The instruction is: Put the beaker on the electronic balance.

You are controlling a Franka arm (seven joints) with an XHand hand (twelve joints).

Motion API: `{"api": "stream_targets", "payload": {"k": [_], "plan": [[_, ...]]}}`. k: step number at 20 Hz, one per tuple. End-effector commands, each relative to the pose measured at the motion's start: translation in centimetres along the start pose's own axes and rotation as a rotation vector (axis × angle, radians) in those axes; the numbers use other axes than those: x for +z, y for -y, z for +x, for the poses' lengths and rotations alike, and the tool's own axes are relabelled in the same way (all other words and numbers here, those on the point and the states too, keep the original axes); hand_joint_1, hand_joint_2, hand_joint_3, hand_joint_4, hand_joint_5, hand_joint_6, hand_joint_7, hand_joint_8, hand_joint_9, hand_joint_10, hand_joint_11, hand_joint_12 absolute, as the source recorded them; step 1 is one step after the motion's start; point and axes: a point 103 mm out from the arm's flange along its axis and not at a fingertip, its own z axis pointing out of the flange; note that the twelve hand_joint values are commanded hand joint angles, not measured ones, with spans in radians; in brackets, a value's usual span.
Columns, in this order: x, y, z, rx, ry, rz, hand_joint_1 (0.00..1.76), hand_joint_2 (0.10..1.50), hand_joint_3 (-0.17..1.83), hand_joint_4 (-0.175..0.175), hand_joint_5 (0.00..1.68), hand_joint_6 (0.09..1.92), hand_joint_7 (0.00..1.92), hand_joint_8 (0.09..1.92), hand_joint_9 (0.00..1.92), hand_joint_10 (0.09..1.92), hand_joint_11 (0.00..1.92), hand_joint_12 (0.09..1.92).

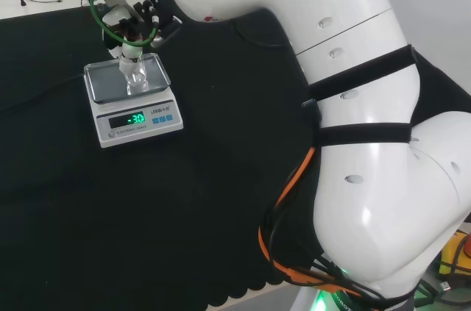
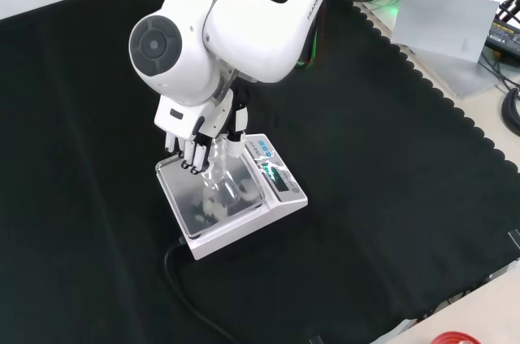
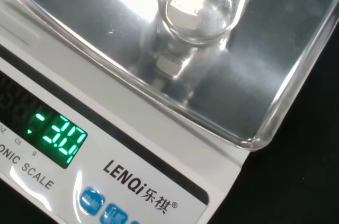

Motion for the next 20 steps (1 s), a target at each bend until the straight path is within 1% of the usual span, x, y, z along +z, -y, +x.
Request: {"api": "stream_targets", "payload": {"k": [1, 4, 6, 12, 15, 17, 18, 20], "plan": [[0.4, -0.6, 0.4, -0.005, 0.006, 0.027, 1.02, 1.22, 0.01, -0.031, 0.77, 1.32, 0.74, 0.73, 0.99, 0.66, 0.67, 1.23], [0.9, -1.4, 0.6, -0.013, -0.002, 0.03, 1.02, 1.22, 0.01, -0.032, 0.77, 1.32, 0.74, 0.73, 0.99, 0.66, 0.67, 1.23], [0.9, -1.3, 0.6, -0.015, -0.002, 0.023, 1.02, 1.22, 0.01, -0.032, 0.77, 1.32, 0.75, 0.73, 0.99, 0.66, 0.67, 1.23], [0.8, -1.7, 0.4, -0.012, -0.007, 0.033, 1.02, 1.22, 0.01, -0.034, 0.77, 1.32, 0.75, 0.73, 0.99, 0.66, 0.67, 1.23], [0.7, -1.9, 0.0, -0.003, -0.007, 0.019, 1.02, 1.23, 0.01, -0.031, 0.77, 1.33, 0.73, 0.73, 0.97, 0.66, 0.66, 1.23], [0.6, -1.9, -0.1, 0.001, -0.009, 0.009, 1.02, 1.21, -0.01, -0.016, 0.71, 1.09, 0.69, 0.71, 0.93, 0.66, 0.63, 1.24], [0.6, -1.8, -0.1, 0.002, -0.01, 0.006, 1.02, 1.2, -0.01, -0.013, 0.7, 1.01, 0.68, 0.71, 0.92, 0.65, 0.61, 1.24], [0.7, -1.8, -0.2, 0.001, -0.015, 0.007, 1.01, 1.2, -0.02, -0.01, 0.68, 0.93, 0.64, 0.69, 0.89, 0.65, 0.58, 1.25]]}}
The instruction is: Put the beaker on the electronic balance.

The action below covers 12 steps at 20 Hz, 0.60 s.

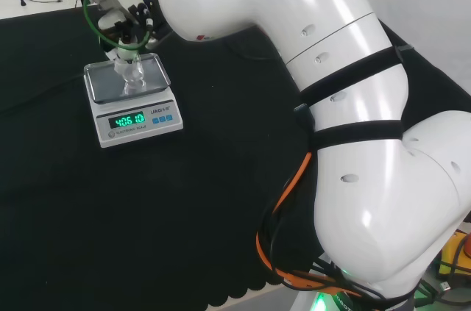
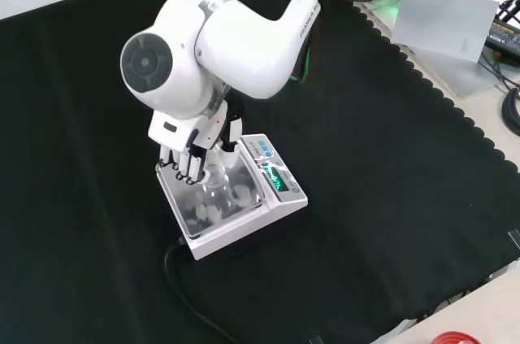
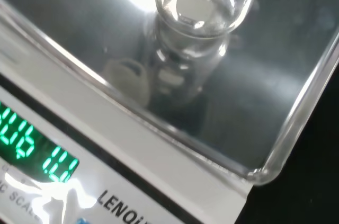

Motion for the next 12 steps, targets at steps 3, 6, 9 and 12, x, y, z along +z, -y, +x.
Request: {"api": "stream_targets", "payload": {"k": [3, 6, 9, 12], "plan": [[1.05, 0.01, -0.04, -0.001, -0.012, 0.014, 0.99, 1.17, -0.05, -0.011, 0.65, 0.89, 0.59, 0.69, 0.83, 0.66, 0.53, 1.28], [1.51, -0.11, -0.06, -0.005, -0.022, 0.014, 0.98, 1.17, -0.07, -0.013, 0.65, 0.88, 0.58, 0.69, 0.82, 0.66, 0.51, 1.28], [1.69, -0.02, -0.18, 0.002, -0.017, 0.028, 0.99, 1.17, -0.08, -0.014, 0.66, 0.88, 0.6, 0.7, 0.83, 0.66, 0.51, 1.29], [1.67, 0.0, -0.16, -0.006, -0.026, 0.047, 0.97, 1.16, -0.14, -0.019, 0.63, 0.86, 0.57, 0.69, 0.79, 0.67, 0.48, 1.3]]}}
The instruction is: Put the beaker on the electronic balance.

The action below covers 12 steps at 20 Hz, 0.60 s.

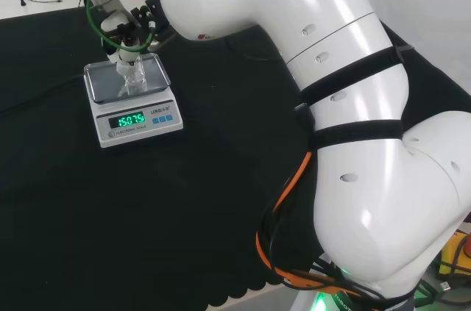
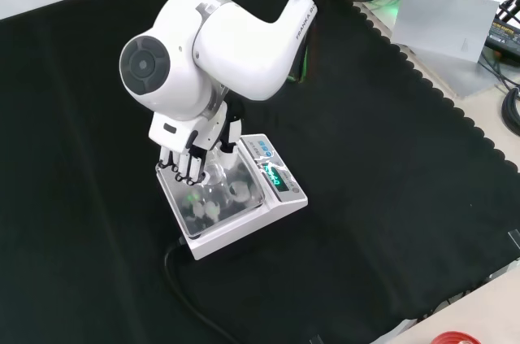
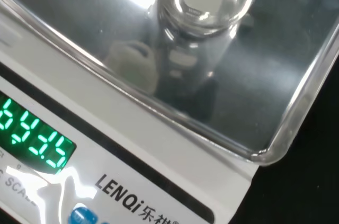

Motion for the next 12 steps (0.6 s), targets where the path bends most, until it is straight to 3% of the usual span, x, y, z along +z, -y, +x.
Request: {"api": "stream_targets", "payload": {"k": [1, 5, 9, 12], "plan": [[0.5, 0.1, 0.0, -0.007, -0.011, 0.038, 0.96, 1.15, -0.16, -0.02, 0.61, 0.85, 0.55, 0.69, 0.76, 0.67, 0.46, 1.3], [1.4, 0.2, -0.3, -0.02, -0.026, 0.052, 0.9, 1.07, -0.17, -0.036, 0.46, 0.78, 0.44, 0.69, 0.65, 0.71, 0.38, 1.34], [1.6, 0.5, -0.4, -0.016, -0.02, 0.072, 0.77, 0.97, -0.17, -0.046, 0.29, 0.59, 0.26, 0.7, 0.44, 0.77, 0.25, 1.39], [1.5, 0.8, -0.4, -0.015, -0.005, 0.085, 0.71, 0.91, -0.17, -0.043, 0.26, 0.44, 0.15, 0.69, 0.31, 0.8, 0.17, 1.42]]}}
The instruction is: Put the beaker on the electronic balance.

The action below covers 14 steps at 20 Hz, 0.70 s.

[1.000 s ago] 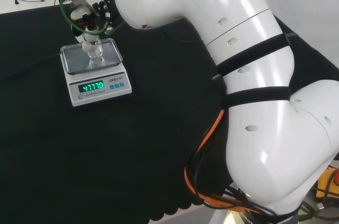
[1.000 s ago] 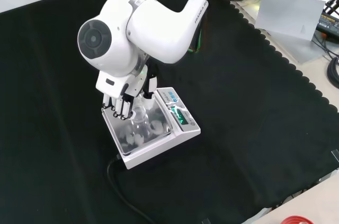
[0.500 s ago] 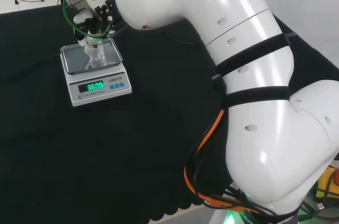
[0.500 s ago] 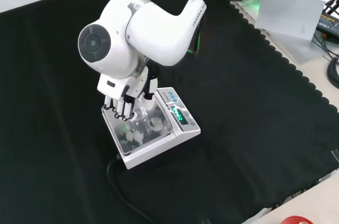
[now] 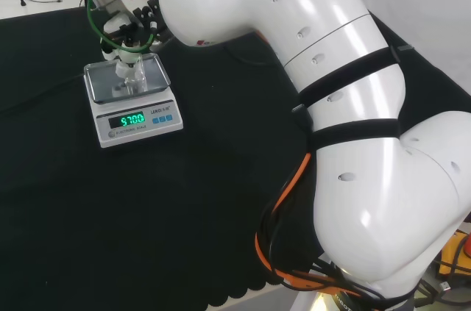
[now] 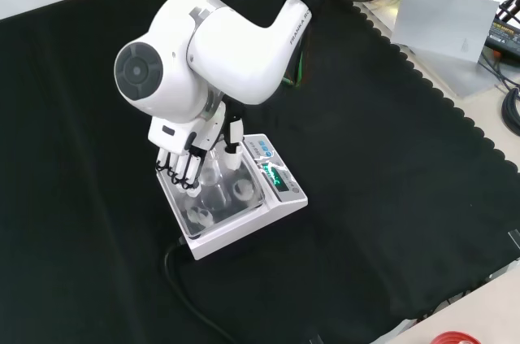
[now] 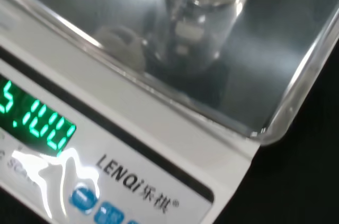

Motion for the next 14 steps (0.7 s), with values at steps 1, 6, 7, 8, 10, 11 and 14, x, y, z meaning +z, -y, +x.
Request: {"api": "stream_targets", "payload": {"k": [1, 6, 7, 8, 10, 11, 14], "plan": [[0.7, 0.8, -0.1, 0.025, 0.012, 0.079, 0.7, 0.9, -0.17, -0.042, 0.26, 0.4, 0.13, 0.69, 0.28, 0.81, 0.15, 1.42], [0.9, 1.3, -0.9, 0.01, 0.025, 0.079, 0.68, 0.86, -0.17, -0.032, 0.2, 0.19, 0.01, 0.56, 0.07, 0.84, 0.03, 1.45], [1.1, 1.4, -0.9, 0.012, 0.023, 0.069, 0.67, 0.86, -0.17, -0.029, 0.18, 0.17, 0.0, 0.49, 0.04, 0.83, 0.01, 1.45], [1.1, 1.5, -1.0, 0.014, 0.019, 0.055, 0.67, 0.85, -0.17, -0.026, 0.16, 0.14, 0.0, 0.41, 0.02, 0.78, 0.01, 1.44], [1.1, 1.9, -1.3, 0.019, 0.009, 0.04, 0.67, 0.84, -0.17, -0.022, 0.13, 0.1, 0.0, 0.28, 0.0, 0.67, 0.0, 1.4], [1.0, 2.1, -1.4, 0.023, 0.004, 0.033, 0.67, 0.84, -0.16, -0.021, 0.12, 0.09, 0.0, 0.25, 0.0, 0.63, 0.0, 1.38], [0.8, 2.8, -1.8, 0.032, -0.003, 0.008, 0.66, 0.84, -0.15, -0.02, 0.13, 0.09, 0.0, 0.21, 0.0, 0.54, 0.0, 1.33]]}}
